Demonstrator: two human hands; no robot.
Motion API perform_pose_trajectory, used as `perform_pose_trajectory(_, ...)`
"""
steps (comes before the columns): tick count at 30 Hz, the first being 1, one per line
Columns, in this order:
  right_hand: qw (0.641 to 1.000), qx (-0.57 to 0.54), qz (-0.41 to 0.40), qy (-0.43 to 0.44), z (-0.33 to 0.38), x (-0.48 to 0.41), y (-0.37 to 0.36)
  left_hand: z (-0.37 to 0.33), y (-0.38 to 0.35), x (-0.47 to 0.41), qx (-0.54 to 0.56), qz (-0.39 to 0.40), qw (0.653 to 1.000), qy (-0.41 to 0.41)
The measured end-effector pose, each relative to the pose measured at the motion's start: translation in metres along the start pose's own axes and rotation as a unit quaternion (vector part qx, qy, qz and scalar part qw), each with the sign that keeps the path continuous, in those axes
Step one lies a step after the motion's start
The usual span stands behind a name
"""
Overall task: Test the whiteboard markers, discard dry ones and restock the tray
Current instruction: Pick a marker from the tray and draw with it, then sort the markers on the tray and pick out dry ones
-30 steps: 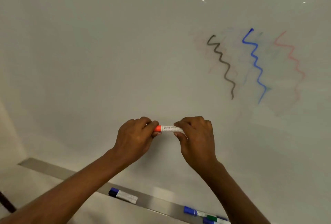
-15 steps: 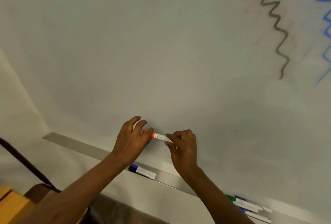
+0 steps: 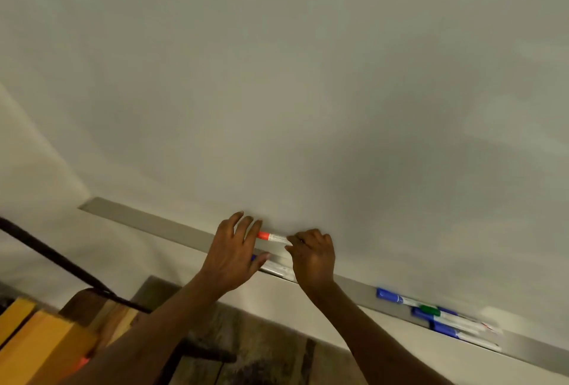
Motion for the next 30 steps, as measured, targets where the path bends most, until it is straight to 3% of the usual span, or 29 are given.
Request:
perform_pose_trajectory(7,0.991,0.009,0.122,-0.049,-0.006,0.036,-0.069,0.034,-0.076,0.023,-0.001,0.117,0.993,0.027)
perform_pose_trajectory(13,0.98,0.018,0.171,-0.104,-0.021,0.058,-0.101,0.056,-0.116,0.034,-0.026,0.198,0.978,0.052)
perform_pose_trajectory(30,0.97,0.04,0.213,-0.113,-0.027,0.081,-0.129,0.053,-0.169,0.042,-0.02,0.275,0.96,0.052)
Point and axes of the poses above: each hand's wrist, its own x-axis away from the middle knuckle, its own y-axis out of the back of the hand, z = x × y, the point moved 8 cm from there along -x, towards the middle knuckle, and after that the axes turned 9 degrees about y, right-handed, at the moved point
